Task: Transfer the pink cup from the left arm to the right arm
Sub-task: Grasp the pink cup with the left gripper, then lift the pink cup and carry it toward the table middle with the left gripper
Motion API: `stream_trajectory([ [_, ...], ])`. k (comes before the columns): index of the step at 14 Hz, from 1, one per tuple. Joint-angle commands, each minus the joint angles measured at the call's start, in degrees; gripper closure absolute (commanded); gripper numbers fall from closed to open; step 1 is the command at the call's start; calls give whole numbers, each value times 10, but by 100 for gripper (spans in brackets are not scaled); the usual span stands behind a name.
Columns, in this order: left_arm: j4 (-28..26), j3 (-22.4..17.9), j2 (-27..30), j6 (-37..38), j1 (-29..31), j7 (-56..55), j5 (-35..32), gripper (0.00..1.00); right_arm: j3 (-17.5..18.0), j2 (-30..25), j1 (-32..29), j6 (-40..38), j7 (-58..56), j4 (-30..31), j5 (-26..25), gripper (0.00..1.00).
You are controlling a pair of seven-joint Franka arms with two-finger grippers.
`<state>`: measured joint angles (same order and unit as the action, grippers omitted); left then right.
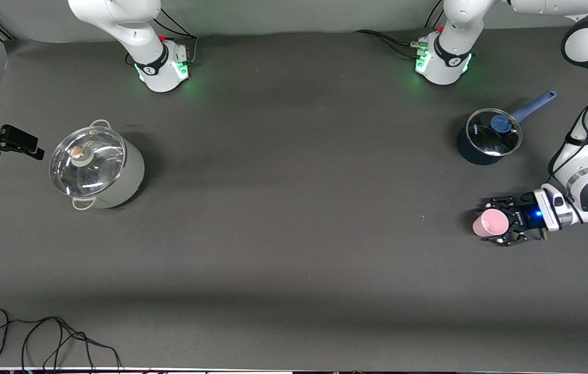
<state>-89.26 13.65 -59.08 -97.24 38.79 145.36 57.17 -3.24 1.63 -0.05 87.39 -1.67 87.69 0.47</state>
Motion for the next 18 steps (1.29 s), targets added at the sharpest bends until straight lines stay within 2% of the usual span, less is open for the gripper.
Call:
stream_trajectory([
  [1,13,-1,-10,3,-11,13,21,5,2,-6,0,2,13,0,10,0],
  [2,14,-1,-10,3,-14,13,21,15,1,-6,0,2,12,0,10,0],
  [4,19,-1,-11,4,-16,17,21,79,1,-6,0,2,12,0,10,0],
  [5,19,-1,-11,3,-20,18,22,99,1,-6,0,2,12,0,10,0],
  [8,22,2,-10,3,-27,17,22,100,1,-7,0,2,12,0,10,0],
  [10,25,22,-10,1,-29,15,27,100,1,-7,0,2,12,0,10,0],
  [12,26,37,-10,0,-52,12,61,100,1,-7,0,2,12,0,10,0],
  [15,36,38,-9,-10,-120,11,144,100,1,-6,0,3,12,0,10,0],
  [16,37,39,-9,-34,-136,6,168,100,1,-6,0,3,12,0,10,0],
  [18,55,67,-9,-87,-166,-11,200,100,1,-6,0,3,11,0,10,0],
])
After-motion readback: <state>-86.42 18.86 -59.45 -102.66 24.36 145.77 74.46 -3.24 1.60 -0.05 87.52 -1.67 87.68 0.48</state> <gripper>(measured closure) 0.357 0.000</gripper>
